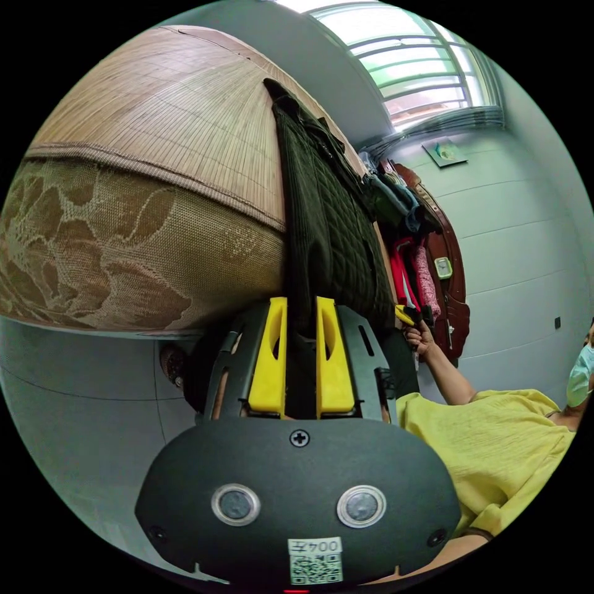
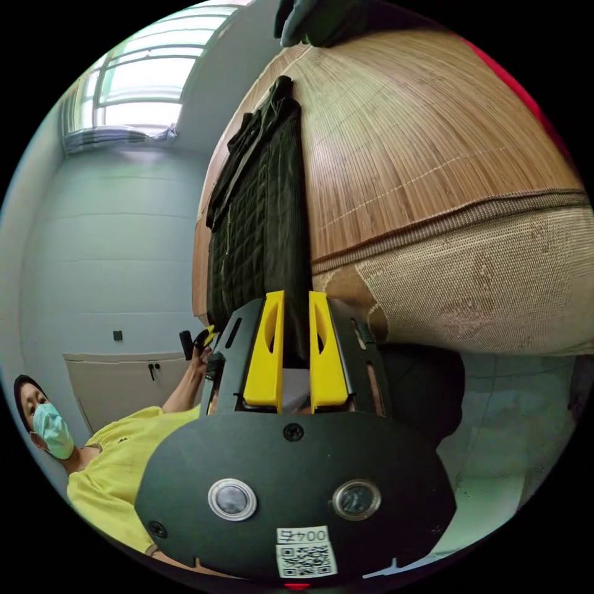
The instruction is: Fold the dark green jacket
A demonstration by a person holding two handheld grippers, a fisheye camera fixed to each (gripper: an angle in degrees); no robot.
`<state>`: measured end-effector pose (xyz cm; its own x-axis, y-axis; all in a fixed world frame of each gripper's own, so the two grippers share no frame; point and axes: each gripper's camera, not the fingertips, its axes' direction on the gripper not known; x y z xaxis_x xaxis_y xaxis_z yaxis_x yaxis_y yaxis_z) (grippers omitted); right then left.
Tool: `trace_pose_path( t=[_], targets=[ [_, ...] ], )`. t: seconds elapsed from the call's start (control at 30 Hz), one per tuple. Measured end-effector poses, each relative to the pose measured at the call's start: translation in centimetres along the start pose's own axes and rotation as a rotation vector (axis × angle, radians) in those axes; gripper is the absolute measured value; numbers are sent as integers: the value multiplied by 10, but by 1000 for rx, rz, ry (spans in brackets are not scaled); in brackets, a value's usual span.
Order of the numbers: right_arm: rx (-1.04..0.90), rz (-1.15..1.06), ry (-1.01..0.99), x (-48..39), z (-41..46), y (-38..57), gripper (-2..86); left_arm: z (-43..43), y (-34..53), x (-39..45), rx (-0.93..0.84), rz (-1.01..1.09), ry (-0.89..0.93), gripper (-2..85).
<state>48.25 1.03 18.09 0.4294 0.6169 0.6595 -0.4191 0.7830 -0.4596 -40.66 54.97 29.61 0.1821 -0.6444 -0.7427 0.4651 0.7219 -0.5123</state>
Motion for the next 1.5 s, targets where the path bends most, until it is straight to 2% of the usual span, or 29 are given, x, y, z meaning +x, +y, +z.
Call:
trace_pose_path(
  t=[0.13,0.27,0.63,0.87,1.03,1.2,1.5],
  targets=[
    [-76,-19,100,1,-4,8,77,-3,1,-3,-3,-5,4,66],
    [-2,-9,6,4,-17,13,78,-6,0,-4,-4,-1,6,72],
    [-269,-77,107,-20,18,13,73,-16,-5,-9,-32,0,37,75],
    [-204,-103,123,-37,13,28,49,-25,-5,-8,-63,12,49,51],
    [-66,-200,92,-65,-12,57,36,-47,-5,6,-52,67,105,36],
    [123,-286,-41,-94,-60,86,30,-104,1,31,136,143,234,29],
    [197,-357,-120,-130,-118,147,28,-172,33,69,209,223,284,27]
  ],
)
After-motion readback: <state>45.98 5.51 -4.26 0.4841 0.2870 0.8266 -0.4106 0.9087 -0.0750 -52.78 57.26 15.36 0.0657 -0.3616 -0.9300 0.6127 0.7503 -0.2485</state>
